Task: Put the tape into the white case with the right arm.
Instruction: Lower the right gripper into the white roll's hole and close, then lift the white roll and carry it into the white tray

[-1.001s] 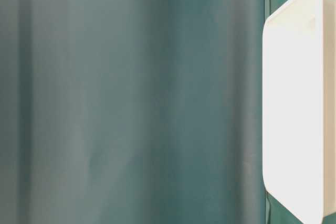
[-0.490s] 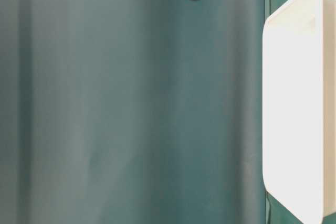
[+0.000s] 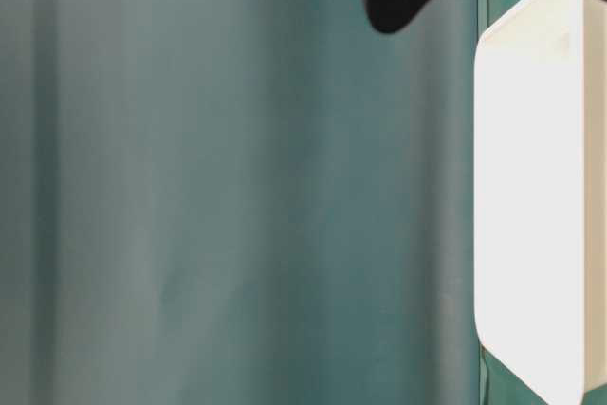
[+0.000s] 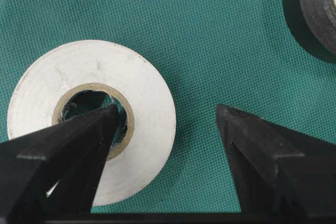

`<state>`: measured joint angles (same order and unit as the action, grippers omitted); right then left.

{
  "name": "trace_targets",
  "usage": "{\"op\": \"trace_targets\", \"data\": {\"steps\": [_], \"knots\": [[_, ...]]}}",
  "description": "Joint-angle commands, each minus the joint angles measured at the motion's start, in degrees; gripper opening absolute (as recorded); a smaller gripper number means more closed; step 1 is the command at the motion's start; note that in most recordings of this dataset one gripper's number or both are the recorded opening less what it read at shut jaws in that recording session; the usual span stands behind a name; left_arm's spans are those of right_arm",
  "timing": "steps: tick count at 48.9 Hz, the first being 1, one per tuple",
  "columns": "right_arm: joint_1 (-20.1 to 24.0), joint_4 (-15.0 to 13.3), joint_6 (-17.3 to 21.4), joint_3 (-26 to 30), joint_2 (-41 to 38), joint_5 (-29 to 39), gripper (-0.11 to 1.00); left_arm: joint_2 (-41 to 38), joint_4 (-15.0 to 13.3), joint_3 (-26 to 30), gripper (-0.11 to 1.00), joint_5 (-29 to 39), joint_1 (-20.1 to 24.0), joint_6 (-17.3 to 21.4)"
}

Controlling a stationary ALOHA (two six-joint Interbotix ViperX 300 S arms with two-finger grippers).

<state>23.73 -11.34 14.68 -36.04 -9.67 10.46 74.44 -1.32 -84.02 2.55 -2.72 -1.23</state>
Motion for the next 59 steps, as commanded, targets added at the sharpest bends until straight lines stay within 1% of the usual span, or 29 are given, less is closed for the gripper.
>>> {"op": "trace_targets", "data": {"steps": [1, 3, 7, 11, 26, 39, 49, 53, 59], "knots": [[0.18, -0.09, -0.09, 1.14, 0.97, 0.0, 0.37, -0.44, -0.09, 0.53, 0.0, -0.26, 0.0, 0.0], [0.18, -0.09, -0.09, 1.05, 0.88, 0.26, 0.3, -0.44, -0.09, 0.53, 0.0, -0.26, 0.0, 0.0], [0.18, -0.09, -0.18, 1.14, 0.88, 0.97, 0.13, -0.44, -0.09, 0.53, 0.0, -0.26, 0.0, 0.0], [0.18, -0.09, -0.09, 1.14, 0.97, 1.23, 0.02, -0.44, -0.09, 0.53, 0.0, -0.26, 0.0, 0.0], [0.79, 0.18, 0.35, 2.29, 1.32, 1.76, 0.02, -0.44, -0.09, 0.53, 0.0, -0.26, 0.0, 0.0], [1.14, 0.18, 0.35, 4.22, 6.94, 10.11, 0.02, -0.44, -0.09, 0.53, 0.0, -0.26, 0.0, 0.0], [1.05, 0.0, 0.35, 4.39, 9.23, 10.55, 0.02, -0.44, -0.09, 0.44, 0.0, -0.26, 0.0, 0.0], [0.53, -0.09, 0.35, 4.39, 9.23, 10.55, 0.02, -0.44, -0.09, 0.53, 0.0, -0.26, 0.0, 0.0], [-1.85, -0.09, 0.35, 4.39, 9.32, 10.81, 0.02, -0.44, -0.09, 0.44, 0.0, -0.26, 0.0, 0.0]]}}
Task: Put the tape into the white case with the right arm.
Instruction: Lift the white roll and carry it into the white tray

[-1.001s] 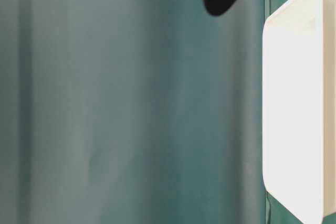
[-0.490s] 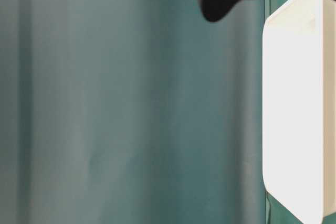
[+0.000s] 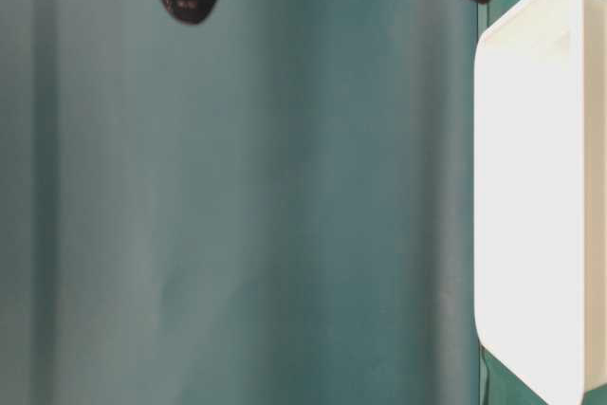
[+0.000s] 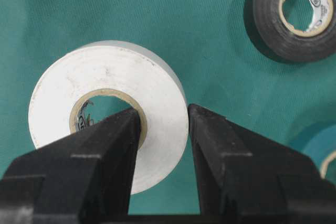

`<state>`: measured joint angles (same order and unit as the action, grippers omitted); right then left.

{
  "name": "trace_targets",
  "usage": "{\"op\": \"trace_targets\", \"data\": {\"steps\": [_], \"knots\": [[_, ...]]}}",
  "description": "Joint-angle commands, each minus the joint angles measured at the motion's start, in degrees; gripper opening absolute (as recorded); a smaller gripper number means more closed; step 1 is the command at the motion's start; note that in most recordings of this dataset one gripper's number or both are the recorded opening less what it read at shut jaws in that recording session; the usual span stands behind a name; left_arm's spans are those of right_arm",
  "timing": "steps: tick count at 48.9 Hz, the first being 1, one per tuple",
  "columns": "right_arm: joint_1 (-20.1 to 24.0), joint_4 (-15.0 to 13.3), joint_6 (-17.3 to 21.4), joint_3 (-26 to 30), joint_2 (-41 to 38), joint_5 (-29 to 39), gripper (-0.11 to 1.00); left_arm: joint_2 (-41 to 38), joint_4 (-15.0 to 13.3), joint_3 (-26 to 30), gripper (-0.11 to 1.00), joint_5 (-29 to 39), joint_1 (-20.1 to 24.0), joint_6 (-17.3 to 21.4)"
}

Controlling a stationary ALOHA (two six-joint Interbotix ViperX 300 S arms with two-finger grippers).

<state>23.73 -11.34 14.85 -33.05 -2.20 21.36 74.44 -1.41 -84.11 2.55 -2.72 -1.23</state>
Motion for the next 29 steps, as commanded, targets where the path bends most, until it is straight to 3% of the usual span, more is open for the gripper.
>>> {"op": "trace_targets", "data": {"steps": [1, 15, 29], "knots": [[-2.37, -0.09, 0.18, 1.41, 1.76, 0.0, 0.02, -0.44, -0.09, 0.62, 0.0, -0.26, 0.0, 0.0], [-13.36, -1.05, 0.0, 1.76, 2.81, 0.35, 0.02, -0.44, -0.09, 0.53, 0.0, -0.26, 0.0, 0.0], [-25.49, -8.96, 0.0, 3.16, 3.52, -1.76, 0.02, -0.44, 0.0, 0.53, 0.0, -0.26, 0.0, 0.0]]}}
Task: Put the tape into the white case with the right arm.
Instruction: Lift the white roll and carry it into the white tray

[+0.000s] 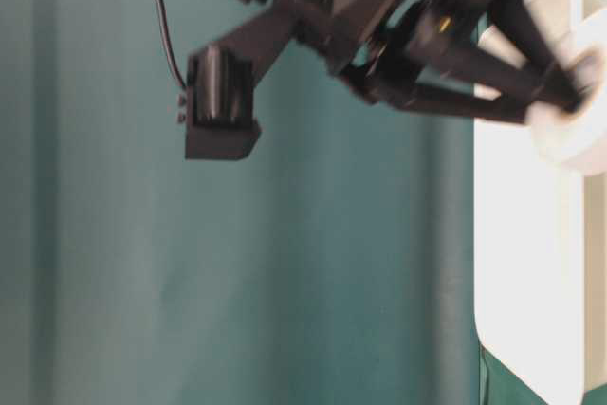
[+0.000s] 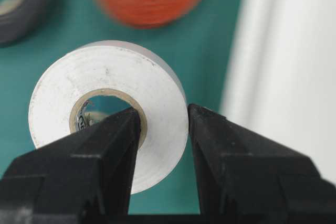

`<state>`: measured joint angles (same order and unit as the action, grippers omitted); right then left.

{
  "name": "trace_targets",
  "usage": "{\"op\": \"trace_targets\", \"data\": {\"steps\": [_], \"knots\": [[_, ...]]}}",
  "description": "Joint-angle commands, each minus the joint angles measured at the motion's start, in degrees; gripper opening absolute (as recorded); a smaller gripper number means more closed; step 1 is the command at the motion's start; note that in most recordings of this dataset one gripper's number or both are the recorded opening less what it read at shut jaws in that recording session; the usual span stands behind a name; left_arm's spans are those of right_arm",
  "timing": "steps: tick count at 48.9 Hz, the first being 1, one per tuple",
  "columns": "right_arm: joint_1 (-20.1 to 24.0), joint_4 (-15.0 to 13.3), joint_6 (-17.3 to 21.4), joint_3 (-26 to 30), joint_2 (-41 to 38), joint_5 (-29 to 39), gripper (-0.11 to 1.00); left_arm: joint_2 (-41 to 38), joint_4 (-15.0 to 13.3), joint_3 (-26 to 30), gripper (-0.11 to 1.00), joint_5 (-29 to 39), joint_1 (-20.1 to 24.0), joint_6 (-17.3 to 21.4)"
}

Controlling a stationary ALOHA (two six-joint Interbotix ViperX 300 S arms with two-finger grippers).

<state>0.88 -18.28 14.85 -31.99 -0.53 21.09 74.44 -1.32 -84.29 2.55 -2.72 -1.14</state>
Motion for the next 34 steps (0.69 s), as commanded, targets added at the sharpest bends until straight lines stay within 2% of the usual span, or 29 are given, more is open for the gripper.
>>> {"op": "trace_targets", "data": {"steps": [1, 8, 18, 24, 34], "knots": [[-3.52, -2.46, 0.0, 2.2, 1.93, -2.02, 0.02, -0.44, -0.09, 0.7, 0.0, -0.26, 0.0, -0.09], [-9.67, -3.6, 0.0, 2.64, 0.97, -7.56, 0.02, -0.35, -0.09, 0.62, 0.0, -0.26, 0.0, -0.09], [-14.94, -3.69, 0.0, 2.72, -2.2, -11.51, 0.02, -0.44, -0.09, 0.62, 0.0, -0.26, 0.0, -0.09], [-16.44, -3.69, 0.09, 2.72, -3.69, -11.51, 0.02, -0.44, -0.09, 0.62, 0.0, -0.26, 0.0, -0.09], [-16.52, -3.69, 0.09, 2.72, -4.04, -11.78, 0.02, -0.35, -0.18, 0.62, 0.0, -0.26, 0.0, -0.09]]}}
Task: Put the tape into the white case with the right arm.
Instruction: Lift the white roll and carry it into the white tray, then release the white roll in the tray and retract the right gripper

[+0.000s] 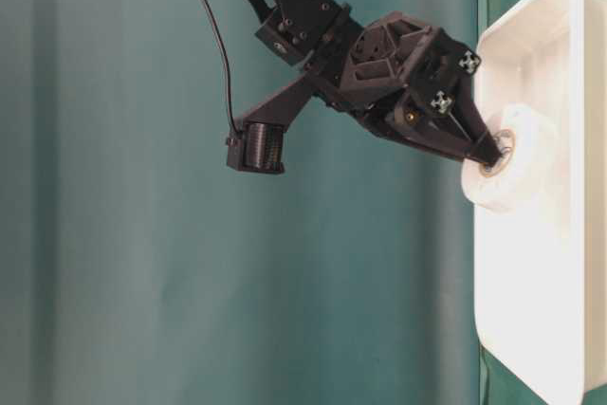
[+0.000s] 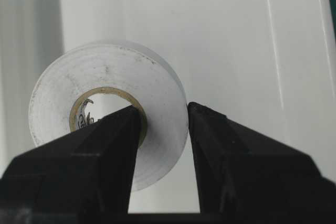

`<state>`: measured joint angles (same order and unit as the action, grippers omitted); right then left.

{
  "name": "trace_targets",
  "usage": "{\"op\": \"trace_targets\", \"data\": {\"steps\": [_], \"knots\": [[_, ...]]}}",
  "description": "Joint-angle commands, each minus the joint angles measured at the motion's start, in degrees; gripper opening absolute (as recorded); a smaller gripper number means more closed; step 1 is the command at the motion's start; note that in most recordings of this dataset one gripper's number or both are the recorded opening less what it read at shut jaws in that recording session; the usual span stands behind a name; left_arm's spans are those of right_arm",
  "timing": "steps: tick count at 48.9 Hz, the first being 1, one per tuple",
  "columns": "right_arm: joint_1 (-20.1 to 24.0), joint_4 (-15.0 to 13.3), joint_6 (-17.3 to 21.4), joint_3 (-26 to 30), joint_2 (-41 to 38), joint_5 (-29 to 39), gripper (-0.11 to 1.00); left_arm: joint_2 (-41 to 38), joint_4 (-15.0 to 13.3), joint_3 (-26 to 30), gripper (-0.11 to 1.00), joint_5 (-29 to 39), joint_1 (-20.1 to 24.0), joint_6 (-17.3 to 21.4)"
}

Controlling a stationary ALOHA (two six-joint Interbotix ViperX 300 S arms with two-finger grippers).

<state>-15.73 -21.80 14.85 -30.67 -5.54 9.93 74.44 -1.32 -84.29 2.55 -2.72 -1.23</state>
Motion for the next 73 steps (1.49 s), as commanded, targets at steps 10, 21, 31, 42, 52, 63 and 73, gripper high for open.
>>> {"op": "trace_targets", "data": {"steps": [10, 21, 31, 42, 52, 63, 73], "knots": [[0.09, -0.18, 0.09, 1.32, 0.79, -0.62, 0.02, -0.35, -0.09, 0.62, 0.0, -0.26, 0.0, 0.0], [0.09, -0.18, 0.09, 1.23, 0.79, -0.7, 0.19, -0.44, -0.09, 0.62, 0.0, -0.26, 0.0, 0.0], [0.09, -0.18, 0.09, 0.53, 1.23, -0.7, 0.48, -0.35, -0.09, 0.62, 0.0, -0.26, 0.0, 0.0], [0.09, -0.18, 0.0, -1.58, 3.6, 0.44, 0.48, -0.35, -0.09, 0.62, 0.0, -0.26, 0.0, 0.0], [0.09, -0.18, 0.09, -8.96, 10.11, 0.97, 0.48, -0.35, -0.09, 0.62, 0.0, -0.26, 0.0, 0.0], [0.09, -0.18, 0.09, -20.13, 21.45, -0.53, 0.48, 0.44, -0.09, 0.35, 0.0, -0.26, 0.35, 0.0], [0.09, -0.18, 0.09, -29.97, 32.43, -5.36, 0.48, 1.58, -0.09, 0.09, 0.0, -0.09, 0.62, 0.0]]}}
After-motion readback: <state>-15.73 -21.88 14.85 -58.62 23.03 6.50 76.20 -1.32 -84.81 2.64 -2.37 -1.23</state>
